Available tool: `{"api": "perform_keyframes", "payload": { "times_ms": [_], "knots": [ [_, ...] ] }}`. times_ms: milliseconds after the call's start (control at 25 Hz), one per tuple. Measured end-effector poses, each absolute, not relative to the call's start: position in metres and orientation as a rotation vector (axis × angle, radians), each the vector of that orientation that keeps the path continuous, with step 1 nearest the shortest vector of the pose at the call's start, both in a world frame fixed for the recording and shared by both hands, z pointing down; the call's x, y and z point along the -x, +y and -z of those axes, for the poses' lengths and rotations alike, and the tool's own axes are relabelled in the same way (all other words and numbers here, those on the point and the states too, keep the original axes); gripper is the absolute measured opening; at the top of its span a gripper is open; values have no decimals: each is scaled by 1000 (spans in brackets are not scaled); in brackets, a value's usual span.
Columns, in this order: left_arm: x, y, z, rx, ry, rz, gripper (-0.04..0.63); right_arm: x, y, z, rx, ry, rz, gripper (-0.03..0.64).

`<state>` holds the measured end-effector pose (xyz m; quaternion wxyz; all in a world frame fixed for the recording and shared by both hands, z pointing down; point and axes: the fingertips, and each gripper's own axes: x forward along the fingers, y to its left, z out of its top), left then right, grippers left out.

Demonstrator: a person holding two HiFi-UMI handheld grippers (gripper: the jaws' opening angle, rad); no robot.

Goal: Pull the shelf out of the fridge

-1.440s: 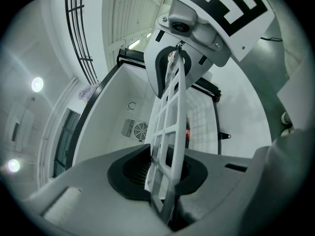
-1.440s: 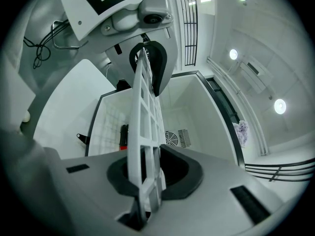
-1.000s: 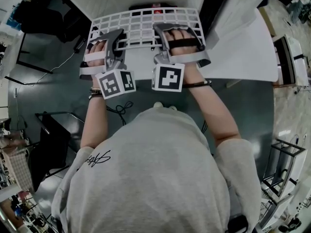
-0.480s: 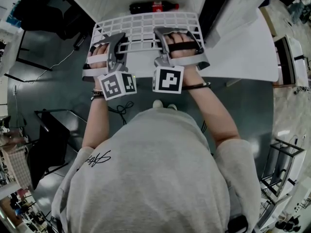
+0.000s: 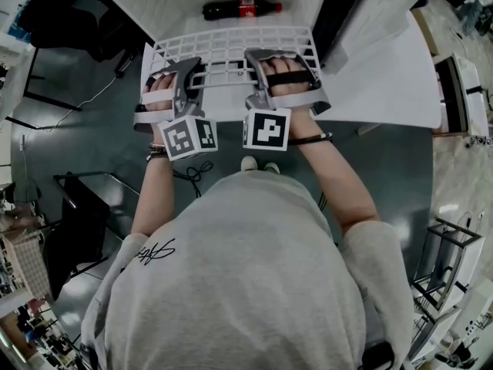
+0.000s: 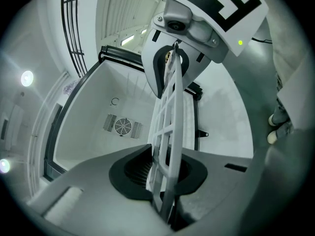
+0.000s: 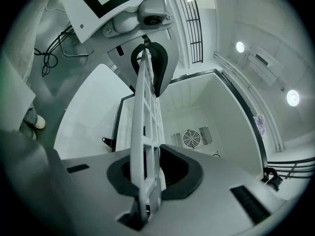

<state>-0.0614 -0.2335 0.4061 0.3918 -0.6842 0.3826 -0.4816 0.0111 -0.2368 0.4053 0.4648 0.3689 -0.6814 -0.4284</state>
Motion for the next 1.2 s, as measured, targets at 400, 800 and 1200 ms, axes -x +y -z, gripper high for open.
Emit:
{"api": "perform_keyframes", "payload": {
  "times_ms": [400,800,1200],
  "knots": [
    [60,-233,-424,1773,951,1243,52,-13,-236,-423,-882,-1679,1021,49],
    [58,-231,-438,1798,930,1262,52,-15,-234,-436,-868,-1685,991,49],
    [58,-230,-448,1808,937,1251,52,-15,-231,-445,-851,-1693,969,49]
  ]
}}
